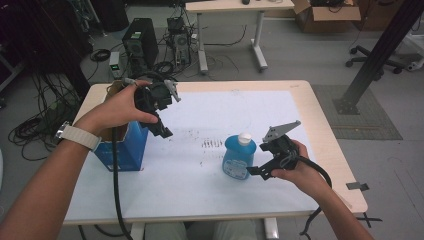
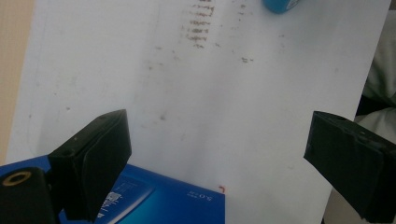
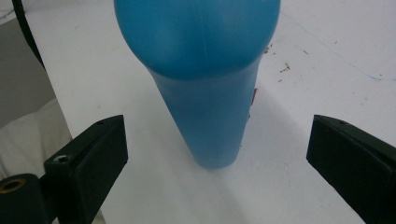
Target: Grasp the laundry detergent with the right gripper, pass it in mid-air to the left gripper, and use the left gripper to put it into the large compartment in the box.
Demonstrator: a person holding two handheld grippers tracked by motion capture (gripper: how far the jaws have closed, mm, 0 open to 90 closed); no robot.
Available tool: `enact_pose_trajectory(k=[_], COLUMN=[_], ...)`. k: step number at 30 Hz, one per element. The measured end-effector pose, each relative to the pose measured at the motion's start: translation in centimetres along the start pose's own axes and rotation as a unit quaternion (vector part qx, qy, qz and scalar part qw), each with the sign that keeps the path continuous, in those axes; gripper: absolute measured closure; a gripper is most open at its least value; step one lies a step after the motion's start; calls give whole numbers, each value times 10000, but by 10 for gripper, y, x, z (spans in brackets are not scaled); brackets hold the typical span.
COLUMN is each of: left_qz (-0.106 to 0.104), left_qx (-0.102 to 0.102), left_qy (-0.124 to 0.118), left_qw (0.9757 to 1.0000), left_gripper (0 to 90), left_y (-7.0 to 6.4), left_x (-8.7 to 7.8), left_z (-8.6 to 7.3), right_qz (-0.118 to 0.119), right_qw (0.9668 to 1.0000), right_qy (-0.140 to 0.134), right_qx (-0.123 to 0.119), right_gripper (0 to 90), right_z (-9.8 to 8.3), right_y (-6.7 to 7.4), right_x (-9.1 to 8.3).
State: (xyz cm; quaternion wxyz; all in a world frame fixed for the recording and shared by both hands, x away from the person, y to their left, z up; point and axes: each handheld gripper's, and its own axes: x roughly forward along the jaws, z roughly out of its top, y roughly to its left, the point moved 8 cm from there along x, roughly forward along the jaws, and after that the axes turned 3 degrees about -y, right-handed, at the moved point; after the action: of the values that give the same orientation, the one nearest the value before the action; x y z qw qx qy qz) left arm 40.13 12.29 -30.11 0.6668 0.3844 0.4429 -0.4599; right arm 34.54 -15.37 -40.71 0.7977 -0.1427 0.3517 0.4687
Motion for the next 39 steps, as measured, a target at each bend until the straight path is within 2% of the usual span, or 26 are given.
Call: enact_pose_trajectory(k=[14,39], left_qz=[-4,-13], left_qx=[-5,-2], left_qy=[10,11], left_qw=[10000,10000], left_gripper=[75,75], left_y=[0,0], left_x=[0,1], left_z=[-1,0], right_qz=[-39,-2], right_qw=[9997,9988], right_qy=[-257,-491], right_qx=[-28,-49], right_gripper=[54,44], right_z=[4,4], right_y=[1,2], right_x=[1,5])
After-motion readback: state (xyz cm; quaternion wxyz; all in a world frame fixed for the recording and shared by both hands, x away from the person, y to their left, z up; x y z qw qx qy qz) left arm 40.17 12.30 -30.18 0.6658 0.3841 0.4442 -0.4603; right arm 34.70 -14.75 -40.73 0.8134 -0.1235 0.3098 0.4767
